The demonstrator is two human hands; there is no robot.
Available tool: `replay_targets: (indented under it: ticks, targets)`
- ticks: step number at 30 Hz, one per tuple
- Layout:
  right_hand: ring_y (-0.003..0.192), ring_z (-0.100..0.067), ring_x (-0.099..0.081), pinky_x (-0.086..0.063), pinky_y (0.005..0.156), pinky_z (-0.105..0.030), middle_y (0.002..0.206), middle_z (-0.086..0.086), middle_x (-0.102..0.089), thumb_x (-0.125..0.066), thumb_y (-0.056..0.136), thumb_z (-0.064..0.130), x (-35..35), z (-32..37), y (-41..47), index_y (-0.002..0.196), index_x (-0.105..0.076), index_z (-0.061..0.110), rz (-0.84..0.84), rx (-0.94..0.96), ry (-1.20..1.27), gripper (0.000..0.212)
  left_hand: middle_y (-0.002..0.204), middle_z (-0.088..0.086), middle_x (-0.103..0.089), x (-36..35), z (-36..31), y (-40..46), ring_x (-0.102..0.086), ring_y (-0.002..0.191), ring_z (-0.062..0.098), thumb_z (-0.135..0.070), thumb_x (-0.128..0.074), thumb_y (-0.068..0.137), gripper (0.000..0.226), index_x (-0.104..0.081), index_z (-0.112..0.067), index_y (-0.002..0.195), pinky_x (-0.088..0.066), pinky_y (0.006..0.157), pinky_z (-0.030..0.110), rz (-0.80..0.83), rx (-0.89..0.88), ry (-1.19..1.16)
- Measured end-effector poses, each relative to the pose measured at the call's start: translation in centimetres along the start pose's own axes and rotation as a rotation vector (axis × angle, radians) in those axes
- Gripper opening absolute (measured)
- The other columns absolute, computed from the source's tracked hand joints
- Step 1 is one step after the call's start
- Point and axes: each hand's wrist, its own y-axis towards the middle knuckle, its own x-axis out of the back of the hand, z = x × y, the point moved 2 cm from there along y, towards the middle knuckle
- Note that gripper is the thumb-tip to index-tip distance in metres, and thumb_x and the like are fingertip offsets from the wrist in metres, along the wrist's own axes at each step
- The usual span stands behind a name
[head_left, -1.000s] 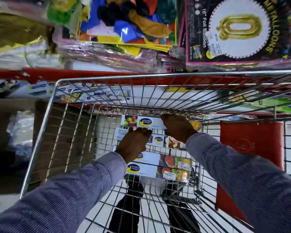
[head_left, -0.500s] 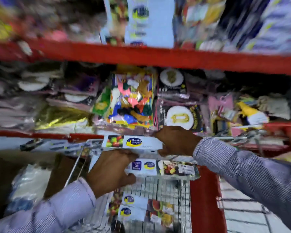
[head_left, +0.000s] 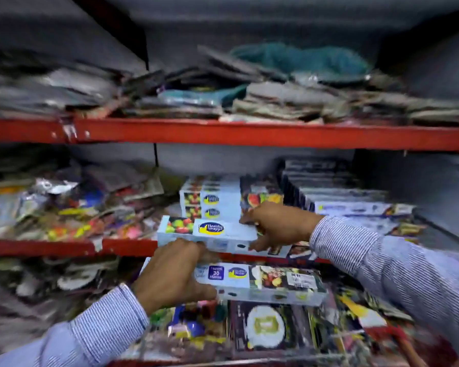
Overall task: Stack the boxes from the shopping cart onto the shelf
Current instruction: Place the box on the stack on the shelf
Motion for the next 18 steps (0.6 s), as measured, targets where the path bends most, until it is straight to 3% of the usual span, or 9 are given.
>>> replay_targets:
  ticks: [2,5,10,14,18]
  targets:
    - [0.115,-0.029,-0.061,-0.052,0.095,-0.038,0.129,-0.011,-0.064,-0.074,0.084,0.036,0.7,-1.2,0.9,0.131,-0.057,0.01,-0.023,-0.023,-0.032,0.056,0.116,-0.017,-0.073,1.0,0.3,1.5,-0.065,0.108,0.009,-0.063,-0.068,0.055,0.07,-0.065,-0.043,0.122,-0.051,0.086,0.027,-0.035,0.003,-0.003]
    - [0.129,-0.029,-0.052,-0.046,0.106,-0.038,0.141,-0.011,-0.055,-0.073,0.086,0.032,1.3,-3.1,2.8,0.138,-0.052,0.009,-0.033,-0.07,-0.015,0.06,0.116,-0.015,-0.074,2.1,0.6,3.7,-0.067,0.105,0.009,-0.057,-0.074,0.057,0.065,-0.067,-0.04,0.12,-0.053,0.086,0.028,-0.056,0.018,-0.031]
    - [0.136,-0.029,-0.046,-0.039,0.115,-0.036,0.148,-0.013,-0.049,-0.072,0.088,0.026,0.0,-5.4,7.0,0.143,-0.049,0.012,-0.04,-0.174,0.021,0.062,0.119,-0.017,-0.072,1.8,1.7,6.6,-0.066,0.105,0.007,-0.058,-0.071,0.056,0.067,-0.068,-0.039,0.12,-0.054,0.086,0.027,-0.08,0.025,-0.069]
    - [0.136,-0.031,-0.045,-0.039,0.112,-0.035,0.149,-0.016,-0.046,-0.068,0.091,0.024,-2.2,-6.0,10.2,0.144,-0.046,0.011,-0.026,-0.216,0.061,0.059,0.118,-0.016,-0.073,0.5,2.8,8.2,-0.065,0.104,0.008,-0.059,-0.072,0.058,0.065,-0.068,-0.037,0.12,-0.053,0.088,0.028,-0.053,0.027,-0.091]
    - [0.136,-0.031,-0.042,-0.038,0.114,-0.037,0.145,-0.015,-0.046,-0.068,0.091,0.026,-4.2,-6.4,12.9,0.144,-0.047,0.012,-0.027,-0.235,0.053,0.059,0.118,-0.017,-0.072,-0.5,4.0,9.1,-0.065,0.102,0.007,-0.059,-0.072,0.058,0.066,-0.068,-0.038,0.121,-0.046,0.079,0.022,-0.037,0.022,-0.083]
